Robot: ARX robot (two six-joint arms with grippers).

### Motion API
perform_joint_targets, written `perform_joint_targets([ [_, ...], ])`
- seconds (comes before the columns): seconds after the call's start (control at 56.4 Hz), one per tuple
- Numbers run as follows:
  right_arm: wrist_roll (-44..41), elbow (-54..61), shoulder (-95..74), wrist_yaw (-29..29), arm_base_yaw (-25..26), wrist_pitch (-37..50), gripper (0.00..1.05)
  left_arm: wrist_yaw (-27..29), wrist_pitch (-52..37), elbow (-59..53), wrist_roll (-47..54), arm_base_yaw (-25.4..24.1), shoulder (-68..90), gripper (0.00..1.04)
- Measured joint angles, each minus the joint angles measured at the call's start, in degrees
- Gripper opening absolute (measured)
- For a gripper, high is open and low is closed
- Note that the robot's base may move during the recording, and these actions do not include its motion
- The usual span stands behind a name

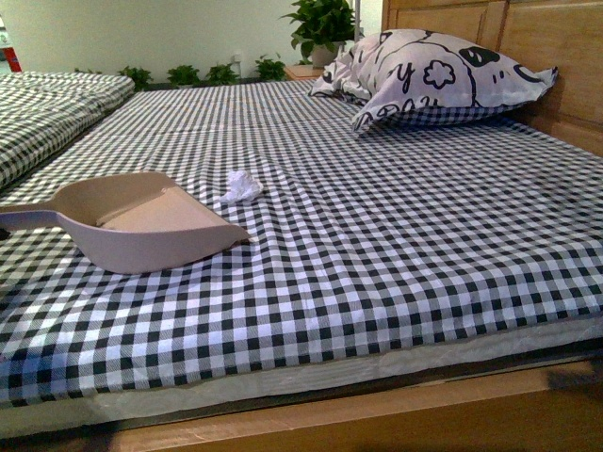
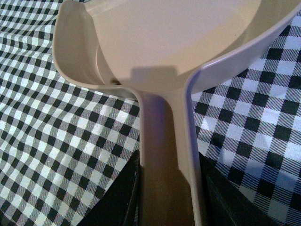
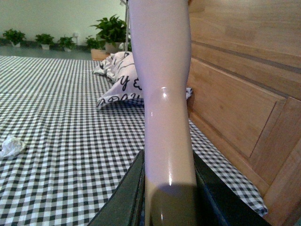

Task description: Clean up trash

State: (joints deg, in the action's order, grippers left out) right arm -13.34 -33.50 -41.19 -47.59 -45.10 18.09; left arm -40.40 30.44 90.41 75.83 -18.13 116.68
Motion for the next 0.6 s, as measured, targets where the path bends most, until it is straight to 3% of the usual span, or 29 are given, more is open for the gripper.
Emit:
perform_joint_targets([
  [0.089, 0.24, -0.02, -0.02, -0.04, 0.0, -0.13, 0.22, 0.02, 0.0, 0.0, 0.0, 0.0, 0.0, 0.29],
  [0.142, 4.68, -3.45, -1.75, -0.28, 0.5, -10.49, 0.22, 0.02, 0.0, 0.0, 0.0, 0.0, 0.0, 0.29],
  [0.231, 12.33, -10.88, -5.86, 4.66, 4.04, -28.37, 0.22, 0.11, -0.04, 0.0, 0.04, 0.04, 0.02, 0.29],
  [0.302, 16.06, -13.81, -9.33, 8.94, 7.58, -34.62, 0.22, 0.09, -0.07, 0.0, 0.04, 0.09, 0.02, 0.29],
  [0.426, 17.38, -17.09, -18.05, 15.47, 13.51, -31.74, 0.22, 0.11, -0.07, 0.0, 0.07, 0.09, 0.04, 0.29],
  [0.603, 13.6, -26.21, -34.71, 20.41, 16.61, -24.37, 0.22, 0.11, -0.07, 0.0, 0.11, 0.11, 0.07, 0.29],
])
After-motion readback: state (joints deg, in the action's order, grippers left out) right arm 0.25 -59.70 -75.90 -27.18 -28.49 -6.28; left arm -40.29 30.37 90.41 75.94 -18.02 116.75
